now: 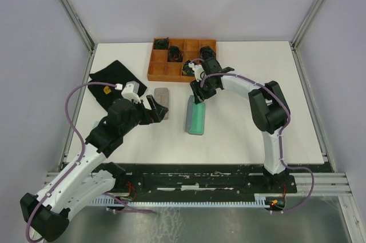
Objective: Organize the sunglasses
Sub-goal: Adjust the sunglasses case at the center of the board, then move the glasses cleaning cloth to the center of the board.
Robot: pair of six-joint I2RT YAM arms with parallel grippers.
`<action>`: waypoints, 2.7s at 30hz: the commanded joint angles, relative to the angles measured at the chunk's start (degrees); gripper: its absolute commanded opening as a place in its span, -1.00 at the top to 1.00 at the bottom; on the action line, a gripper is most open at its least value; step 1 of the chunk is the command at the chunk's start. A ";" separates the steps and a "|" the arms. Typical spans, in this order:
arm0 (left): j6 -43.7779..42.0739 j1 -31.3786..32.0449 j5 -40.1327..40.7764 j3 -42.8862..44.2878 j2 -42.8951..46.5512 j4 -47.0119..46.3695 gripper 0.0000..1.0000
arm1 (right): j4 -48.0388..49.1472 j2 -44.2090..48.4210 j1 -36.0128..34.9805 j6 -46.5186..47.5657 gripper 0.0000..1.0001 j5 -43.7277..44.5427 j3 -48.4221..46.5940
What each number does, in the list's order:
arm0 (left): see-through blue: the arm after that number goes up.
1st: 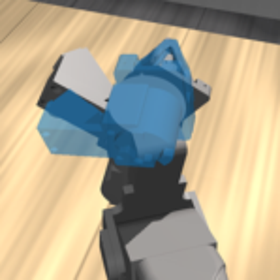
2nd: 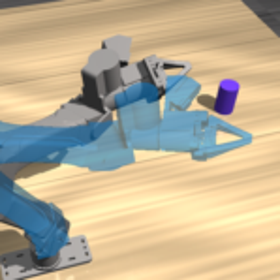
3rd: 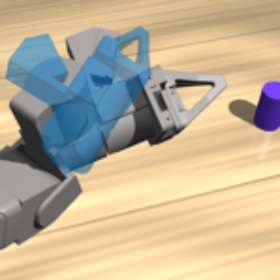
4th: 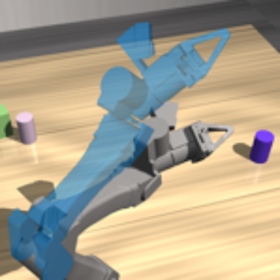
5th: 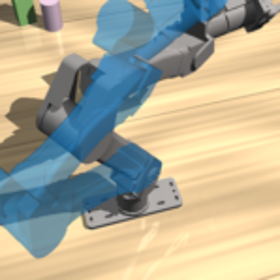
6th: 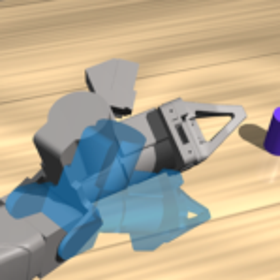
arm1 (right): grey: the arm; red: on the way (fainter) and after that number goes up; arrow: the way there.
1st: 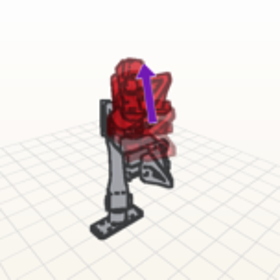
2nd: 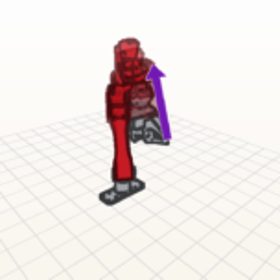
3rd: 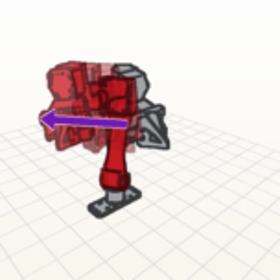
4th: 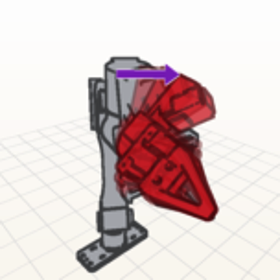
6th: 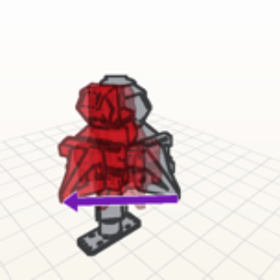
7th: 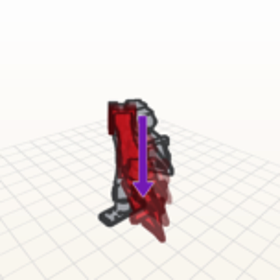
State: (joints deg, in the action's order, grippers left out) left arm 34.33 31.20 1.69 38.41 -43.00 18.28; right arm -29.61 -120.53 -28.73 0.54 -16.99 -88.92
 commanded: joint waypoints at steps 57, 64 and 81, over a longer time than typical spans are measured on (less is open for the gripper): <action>32.02 -0.46 56.68 7.99 -7.28 32.49 -0.99 | 8.22 45.42 0.00 -36.06 -0.33 28.64 39.95; 33.24 -9.17 56.73 7.27 -20.34 25.34 -0.82 | 1.10 54.55 -0.14 -34.51 -0.35 23.79 40.93; 23.71 -28.80 34.72 4.26 -47.22 3.78 -0.64 | -1.25 55.99 -0.27 -34.20 -0.38 20.38 41.72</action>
State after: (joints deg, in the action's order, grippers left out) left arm 59.51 4.01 40.73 40.05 -85.91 25.91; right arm -32.16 -64.60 -28.77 -33.19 4.45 -47.64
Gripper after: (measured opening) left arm 0.836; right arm 0.686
